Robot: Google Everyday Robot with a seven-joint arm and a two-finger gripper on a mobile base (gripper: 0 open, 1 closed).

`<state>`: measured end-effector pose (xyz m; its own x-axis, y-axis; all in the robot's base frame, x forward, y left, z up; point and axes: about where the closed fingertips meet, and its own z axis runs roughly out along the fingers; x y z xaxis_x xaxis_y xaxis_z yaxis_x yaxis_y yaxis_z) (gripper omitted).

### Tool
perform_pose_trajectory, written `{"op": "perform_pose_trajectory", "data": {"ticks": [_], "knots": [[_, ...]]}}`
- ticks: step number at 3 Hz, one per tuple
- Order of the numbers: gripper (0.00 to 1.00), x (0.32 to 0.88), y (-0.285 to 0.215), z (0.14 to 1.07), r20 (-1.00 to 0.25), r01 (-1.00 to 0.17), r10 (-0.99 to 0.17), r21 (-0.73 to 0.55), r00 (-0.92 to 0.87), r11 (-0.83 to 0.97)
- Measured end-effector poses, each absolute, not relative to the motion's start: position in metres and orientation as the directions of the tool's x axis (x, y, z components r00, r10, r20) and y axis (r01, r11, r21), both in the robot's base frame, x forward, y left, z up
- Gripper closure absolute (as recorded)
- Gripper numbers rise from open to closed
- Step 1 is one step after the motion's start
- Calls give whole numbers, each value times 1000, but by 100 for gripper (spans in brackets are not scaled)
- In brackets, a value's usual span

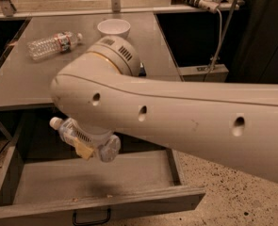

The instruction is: Place blue plastic bottle into top drawer

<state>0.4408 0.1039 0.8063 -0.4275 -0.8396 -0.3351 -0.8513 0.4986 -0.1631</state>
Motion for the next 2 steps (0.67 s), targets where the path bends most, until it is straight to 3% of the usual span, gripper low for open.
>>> {"op": "perform_pose_trajectory", "data": {"ticks": [2], "knots": [[100, 441, 118, 718, -362, -858, -805, -26, -470, 513]]}}
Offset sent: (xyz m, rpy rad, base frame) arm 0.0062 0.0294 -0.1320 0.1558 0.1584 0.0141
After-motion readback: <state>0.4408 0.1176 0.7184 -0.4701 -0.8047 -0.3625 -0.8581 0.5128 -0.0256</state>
